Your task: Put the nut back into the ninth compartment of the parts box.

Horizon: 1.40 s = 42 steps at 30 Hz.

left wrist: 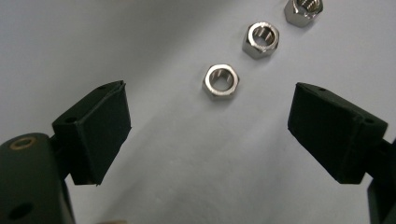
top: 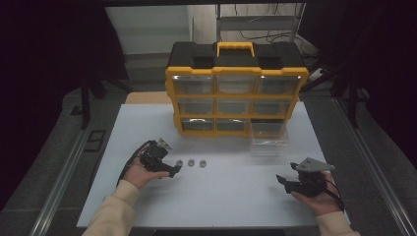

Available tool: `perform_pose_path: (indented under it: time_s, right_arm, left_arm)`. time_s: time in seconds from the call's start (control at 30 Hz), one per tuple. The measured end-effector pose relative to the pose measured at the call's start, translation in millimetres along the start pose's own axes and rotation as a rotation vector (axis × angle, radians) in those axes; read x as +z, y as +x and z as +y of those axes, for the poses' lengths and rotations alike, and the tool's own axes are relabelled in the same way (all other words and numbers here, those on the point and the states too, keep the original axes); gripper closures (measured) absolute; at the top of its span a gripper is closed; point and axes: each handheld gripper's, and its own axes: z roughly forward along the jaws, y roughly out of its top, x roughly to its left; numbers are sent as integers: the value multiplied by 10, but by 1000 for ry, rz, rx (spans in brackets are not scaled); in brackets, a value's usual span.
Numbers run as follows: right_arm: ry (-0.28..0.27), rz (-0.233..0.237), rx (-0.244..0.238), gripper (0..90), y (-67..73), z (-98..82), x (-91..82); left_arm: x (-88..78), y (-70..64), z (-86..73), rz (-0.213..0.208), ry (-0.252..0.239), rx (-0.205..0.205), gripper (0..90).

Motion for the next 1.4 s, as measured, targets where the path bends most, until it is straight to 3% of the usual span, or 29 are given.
perform_pose_path:
  time_s: [0.37, 1.0, 1.33, 1.4]
  right_arm:
    - [2, -1, -1, 300, 0, -3, 0]
    - [2, -9, 2, 300, -11, -12, -11]
    - [0, -11, 3, 300, -14, -14, -15]
    - [0, -11, 4, 300, -17, -15, -18]
  left_arm:
    - [188, -26, 143, -17, 72, 70, 158]
    - [301, -2, 150, -24, 106, 107, 352]
    - [306, -14, 204, -49, 132, 129, 463]
    - [308, 5, 215, -71, 142, 123, 486]
